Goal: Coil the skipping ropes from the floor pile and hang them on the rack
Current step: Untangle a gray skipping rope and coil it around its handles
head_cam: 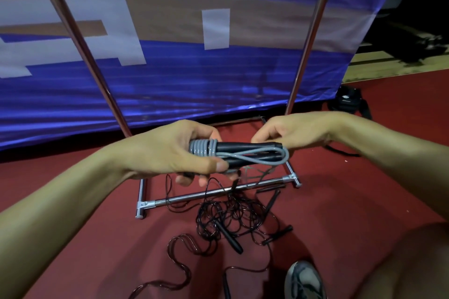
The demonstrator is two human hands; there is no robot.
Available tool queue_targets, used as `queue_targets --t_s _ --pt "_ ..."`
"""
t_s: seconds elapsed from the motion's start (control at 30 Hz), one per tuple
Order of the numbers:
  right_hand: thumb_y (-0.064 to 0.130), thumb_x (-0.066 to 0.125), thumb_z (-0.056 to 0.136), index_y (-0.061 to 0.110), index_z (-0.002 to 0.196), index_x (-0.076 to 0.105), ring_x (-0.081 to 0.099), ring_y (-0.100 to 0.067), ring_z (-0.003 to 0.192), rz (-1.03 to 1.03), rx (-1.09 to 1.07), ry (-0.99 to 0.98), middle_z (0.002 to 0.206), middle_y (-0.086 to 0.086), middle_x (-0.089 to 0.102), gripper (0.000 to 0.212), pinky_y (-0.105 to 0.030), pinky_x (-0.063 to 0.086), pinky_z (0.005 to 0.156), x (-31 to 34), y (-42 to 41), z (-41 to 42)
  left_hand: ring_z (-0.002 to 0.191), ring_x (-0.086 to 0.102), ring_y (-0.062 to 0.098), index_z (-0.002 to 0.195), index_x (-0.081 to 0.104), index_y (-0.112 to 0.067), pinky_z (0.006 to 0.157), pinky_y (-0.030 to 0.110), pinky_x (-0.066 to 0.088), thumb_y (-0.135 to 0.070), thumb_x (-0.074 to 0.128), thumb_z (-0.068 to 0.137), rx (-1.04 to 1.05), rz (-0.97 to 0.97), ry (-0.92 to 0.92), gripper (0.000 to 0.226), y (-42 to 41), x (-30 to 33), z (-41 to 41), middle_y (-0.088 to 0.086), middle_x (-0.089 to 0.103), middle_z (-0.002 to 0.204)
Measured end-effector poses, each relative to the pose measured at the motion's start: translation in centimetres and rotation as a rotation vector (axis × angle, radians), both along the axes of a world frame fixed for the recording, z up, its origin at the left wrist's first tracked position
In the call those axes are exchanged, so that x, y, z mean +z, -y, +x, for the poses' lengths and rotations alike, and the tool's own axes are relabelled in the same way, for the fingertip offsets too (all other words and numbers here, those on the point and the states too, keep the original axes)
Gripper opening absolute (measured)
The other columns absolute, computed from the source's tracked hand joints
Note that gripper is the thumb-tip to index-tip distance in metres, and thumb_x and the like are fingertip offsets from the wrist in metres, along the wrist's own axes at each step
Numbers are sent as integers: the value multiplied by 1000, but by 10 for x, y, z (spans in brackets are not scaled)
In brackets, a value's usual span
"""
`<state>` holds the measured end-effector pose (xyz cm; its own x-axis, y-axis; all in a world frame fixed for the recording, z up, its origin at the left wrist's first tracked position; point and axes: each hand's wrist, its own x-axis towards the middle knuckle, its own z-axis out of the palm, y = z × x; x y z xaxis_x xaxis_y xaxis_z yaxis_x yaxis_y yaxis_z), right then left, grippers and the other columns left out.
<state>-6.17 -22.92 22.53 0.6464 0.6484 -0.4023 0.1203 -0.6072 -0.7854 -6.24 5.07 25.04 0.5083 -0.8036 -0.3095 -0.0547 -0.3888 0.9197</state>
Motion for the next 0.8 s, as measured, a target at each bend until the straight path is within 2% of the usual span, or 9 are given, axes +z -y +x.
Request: queue_targets --t_s 0.07,0.2,0.27,0.37,0.47,0.53,0.63,0.73,0.8 --pt "32 55 105 18 82 68 43 -21 66 30 14 7 72 -16 48 30 -33 36 63 4 -1 -1 61 68 13 90 50 -6 43 22 47 -5 73 90 -23 22 9 22 -1 -1 0 18 77 104" --pt "46 66 95 20 83 73 48 -8 60 -37 -70 318 65 5 59 29 -24 38 60 8 -16 0 84 78 30 98 51 -2 47 26 57 -5 75 91 5 75 -6 25 6 -9 -5 7 75 83" --pt "43 71 94 23 84 76 53 -3 58 -91 -135 478 64 9 65 23 -18 41 61 13 -25 -1 80 78 25 110 51 -3 47 25 56 -6 75 92 27 96 24 30 13 -16 -7 5 75 82" --pt "45 72 92 30 86 77 63 -3 70 -187 -184 703 69 14 70 18 -25 48 68 24 -34 -9 61 68 10 127 50 -16 48 21 51 -5 73 93 67 112 45 42 17 -21 -6 1 76 79" --pt "46 72 92 30 86 78 61 2 67 -214 -221 827 62 17 65 18 -22 44 62 32 -44 -19 70 67 15 117 64 -12 54 27 59 -10 74 93 75 97 67 26 17 -18 -2 9 71 80" --pt "43 72 93 29 86 78 60 6 64 -199 -256 849 59 20 62 17 -18 42 59 38 -49 -25 73 69 21 111 67 -9 61 34 64 -11 74 93 117 80 58 20 19 -17 -2 18 66 80" --pt "38 68 96 30 90 81 64 3 62 -167 -294 805 66 19 71 16 -15 43 56 47 -49 -32 81 77 28 119 65 -4 74 42 65 -11 75 91 262 50 31 30 22 -19 -1 12 76 91" --pt "36 63 99 42 96 80 69 -15 55 -110 -242 618 75 17 75 18 -35 58 60 50 -44 -38 86 78 31 109 72 -1 82 39 64 -8 79 86 377 5 47 25 20 -19 4 16 79 96" --pt "35 64 99 55 104 73 68 -25 57 -55 -218 590 76 21 75 22 -39 59 58 47 -38 -39 87 78 33 105 76 -3 80 36 64 -5 80 84 423 -70 15 22 17 -19 5 20 78 96"
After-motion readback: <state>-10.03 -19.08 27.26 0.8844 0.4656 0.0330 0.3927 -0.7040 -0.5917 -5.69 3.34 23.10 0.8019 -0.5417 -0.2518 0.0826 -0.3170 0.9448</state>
